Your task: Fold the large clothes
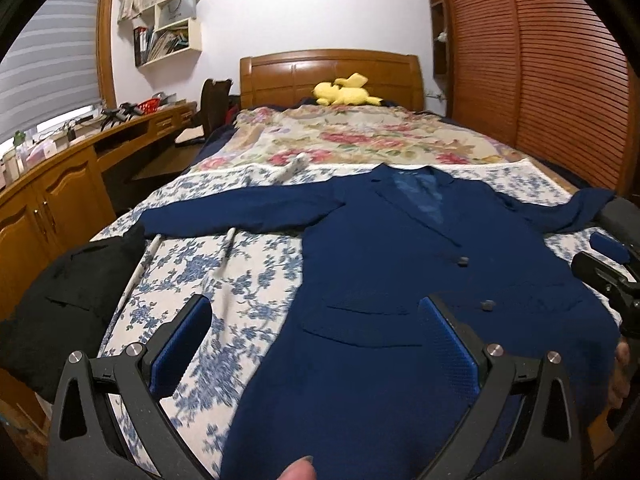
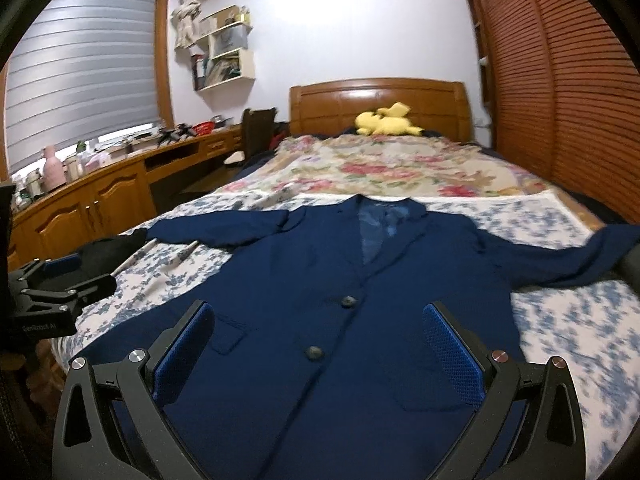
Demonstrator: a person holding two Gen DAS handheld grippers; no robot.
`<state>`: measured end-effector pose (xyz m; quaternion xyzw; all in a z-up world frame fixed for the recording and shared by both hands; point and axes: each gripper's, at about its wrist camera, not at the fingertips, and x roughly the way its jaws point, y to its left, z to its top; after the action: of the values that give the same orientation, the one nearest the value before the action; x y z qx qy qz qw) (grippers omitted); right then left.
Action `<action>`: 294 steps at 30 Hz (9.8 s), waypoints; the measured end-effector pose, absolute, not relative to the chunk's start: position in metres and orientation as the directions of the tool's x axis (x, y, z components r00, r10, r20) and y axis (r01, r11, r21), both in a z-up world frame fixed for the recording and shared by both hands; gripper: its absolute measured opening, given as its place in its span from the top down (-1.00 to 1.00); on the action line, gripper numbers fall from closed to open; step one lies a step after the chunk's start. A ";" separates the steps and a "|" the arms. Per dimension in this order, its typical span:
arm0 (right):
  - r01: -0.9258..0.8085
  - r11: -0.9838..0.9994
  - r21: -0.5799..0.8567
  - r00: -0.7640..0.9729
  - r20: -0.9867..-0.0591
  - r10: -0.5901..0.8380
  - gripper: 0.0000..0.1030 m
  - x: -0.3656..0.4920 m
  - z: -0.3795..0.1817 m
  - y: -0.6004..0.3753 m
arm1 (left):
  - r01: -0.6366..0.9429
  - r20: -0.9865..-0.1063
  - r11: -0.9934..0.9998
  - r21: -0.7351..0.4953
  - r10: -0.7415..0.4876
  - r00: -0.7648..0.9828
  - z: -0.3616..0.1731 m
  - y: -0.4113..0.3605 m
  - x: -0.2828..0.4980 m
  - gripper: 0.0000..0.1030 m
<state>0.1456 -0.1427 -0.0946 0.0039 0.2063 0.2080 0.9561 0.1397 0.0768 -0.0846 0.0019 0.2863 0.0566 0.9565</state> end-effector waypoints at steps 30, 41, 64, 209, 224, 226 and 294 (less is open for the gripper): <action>-0.531 0.840 0.113 0.657 -0.572 0.492 -1.00 0.283 -0.124 -0.108 | -0.220 -0.668 0.975 0.021 0.177 0.723 -0.143 0.238 0.343 -0.93; -0.539 0.841 0.055 0.677 -0.565 0.471 -1.00 0.282 -0.125 -0.094 | -0.378 -0.764 0.916 -0.132 0.149 0.628 -0.177 0.316 0.402 -0.52; -0.533 0.842 0.078 0.696 -0.526 0.489 -1.00 0.277 -0.124 -0.100 | -0.362 -0.737 0.931 -0.047 0.212 0.642 -0.117 0.264 0.434 0.99; -0.408 0.907 0.104 0.662 -0.651 0.372 -0.61 0.245 -0.113 -0.207 | 0.131 -0.549 0.991 -0.022 -0.121 0.827 -0.112 0.032 0.235 -0.47; -0.493 0.863 0.110 0.551 -0.729 0.407 0.02 0.281 -0.144 -0.162 | 0.095 -0.563 0.995 -0.028 -0.094 0.821 -0.125 0.060 0.220 -0.47; -0.507 0.857 0.094 0.557 -0.723 0.408 0.35 0.278 -0.145 -0.158 | 0.095 -0.565 0.995 -0.024 -0.092 0.820 -0.126 0.059 0.220 -0.47; -0.358 0.932 0.060 0.634 -0.717 0.290 0.34 0.209 -0.155 -0.258 | 0.340 -0.549 0.937 -0.077 -0.325 0.770 -0.116 -0.056 0.247 -0.73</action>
<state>0.2089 -0.2583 -0.1551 -0.0437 0.3887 0.1792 0.9027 0.2473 -0.0560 -0.1156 0.0131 0.2891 -0.1767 0.9408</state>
